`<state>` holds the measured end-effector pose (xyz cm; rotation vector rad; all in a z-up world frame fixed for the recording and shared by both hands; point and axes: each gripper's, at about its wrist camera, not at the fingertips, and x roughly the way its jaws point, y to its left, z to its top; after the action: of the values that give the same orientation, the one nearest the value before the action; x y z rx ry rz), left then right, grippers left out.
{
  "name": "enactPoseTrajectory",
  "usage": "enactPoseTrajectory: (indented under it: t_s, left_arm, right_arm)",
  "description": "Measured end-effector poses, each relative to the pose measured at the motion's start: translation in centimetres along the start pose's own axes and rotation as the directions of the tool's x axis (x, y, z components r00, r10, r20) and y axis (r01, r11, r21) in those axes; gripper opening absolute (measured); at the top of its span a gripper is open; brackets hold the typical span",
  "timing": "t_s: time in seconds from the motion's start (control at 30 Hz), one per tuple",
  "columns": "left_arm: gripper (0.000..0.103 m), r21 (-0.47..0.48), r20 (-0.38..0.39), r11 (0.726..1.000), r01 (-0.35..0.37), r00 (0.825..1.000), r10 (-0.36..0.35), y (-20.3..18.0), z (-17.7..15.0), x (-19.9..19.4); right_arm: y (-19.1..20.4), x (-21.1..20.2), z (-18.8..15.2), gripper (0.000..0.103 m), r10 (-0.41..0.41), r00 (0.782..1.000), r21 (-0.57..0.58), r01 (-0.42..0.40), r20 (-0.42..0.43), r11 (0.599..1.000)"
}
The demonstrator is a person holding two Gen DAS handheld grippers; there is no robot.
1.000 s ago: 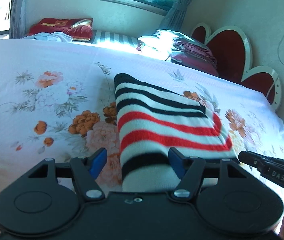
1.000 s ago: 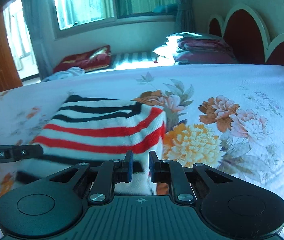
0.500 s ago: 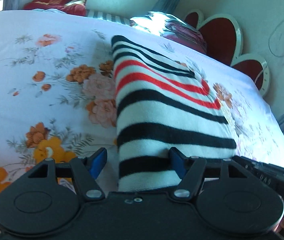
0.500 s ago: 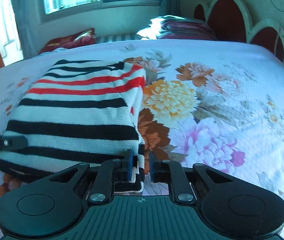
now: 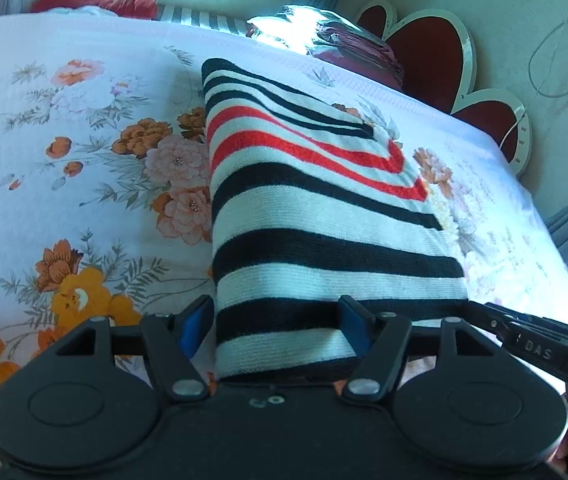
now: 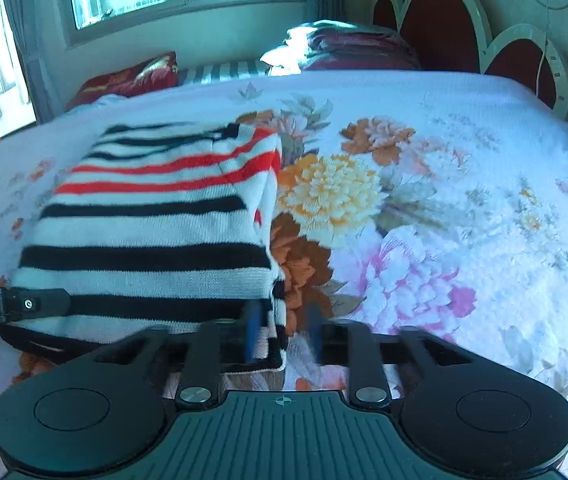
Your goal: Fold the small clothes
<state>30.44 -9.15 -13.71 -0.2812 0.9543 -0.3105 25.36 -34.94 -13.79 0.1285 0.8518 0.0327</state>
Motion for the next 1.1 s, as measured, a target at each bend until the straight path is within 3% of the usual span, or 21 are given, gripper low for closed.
enactPoseTrajectory:
  t_s: [0.03,0.07,0.2,0.4,0.6,0.77,0.8,0.83,0.93,1.1]
  left_arm:
    - [0.066,-0.005,0.000,1.000,0.005,1.000,-0.005,0.0,0.3,-0.3]
    - [0.067,-0.010,0.006,1.000,0.011,1.000,-0.011,-0.1,0.6,-0.7]
    - [0.067,-0.031,0.048,1.000,0.004,0.999,-0.002,0.2,2.7,-1.5]
    - [0.068,-0.086,0.047,0.996,-0.007,0.999,0.011,1.5,5.6,1.1]
    - [0.072,-0.146,0.026,0.988,0.060,0.998,-0.056,2.4,6.1,4.1]
    - [0.075,-0.160,0.013,0.983,0.087,0.996,-0.086,2.7,6.1,5.6]
    - [0.075,-0.161,0.010,0.983,0.089,0.996,-0.089,2.6,6.1,5.9]
    - [0.073,-0.161,0.008,0.983,0.091,0.996,-0.091,2.5,6.1,6.1]
    - [0.072,-0.147,0.003,0.986,0.082,0.997,-0.083,2.1,6.3,6.3]
    - [0.057,-0.113,0.043,0.992,0.061,0.997,-0.057,1.0,6.1,5.2]
  right_arm:
    - [-0.2,-0.4,0.4,0.070,0.010,1.000,-0.005,-0.010,0.015,1.000]
    - [-0.3,-0.9,0.9,0.071,0.031,0.999,-0.013,-0.030,0.034,0.999]
    - [-1.2,-0.5,3.7,0.071,0.126,0.991,0.033,-0.128,0.047,0.991]
    - [-2.5,4.7,6.3,0.071,0.228,0.974,0.168,-0.225,0.005,0.960]
    - [-4.1,9.3,6.9,0.071,0.326,0.945,0.276,-0.304,-0.037,0.912]
    - [-4.6,10.8,6.5,0.071,0.392,0.919,0.325,-0.361,-0.035,0.874]
    - [-4.4,10.8,6.5,0.070,0.408,0.912,0.320,-0.375,-0.040,0.870]
    - [-4.1,11.0,6.5,0.059,0.417,0.907,0.310,-0.383,-0.049,0.870]
    - [-3.6,11.1,6.5,0.046,0.414,0.909,0.302,-0.380,-0.053,0.874]
    - [-3.2,9.4,6.6,0.035,0.408,0.913,0.301,-0.386,-0.011,0.872]
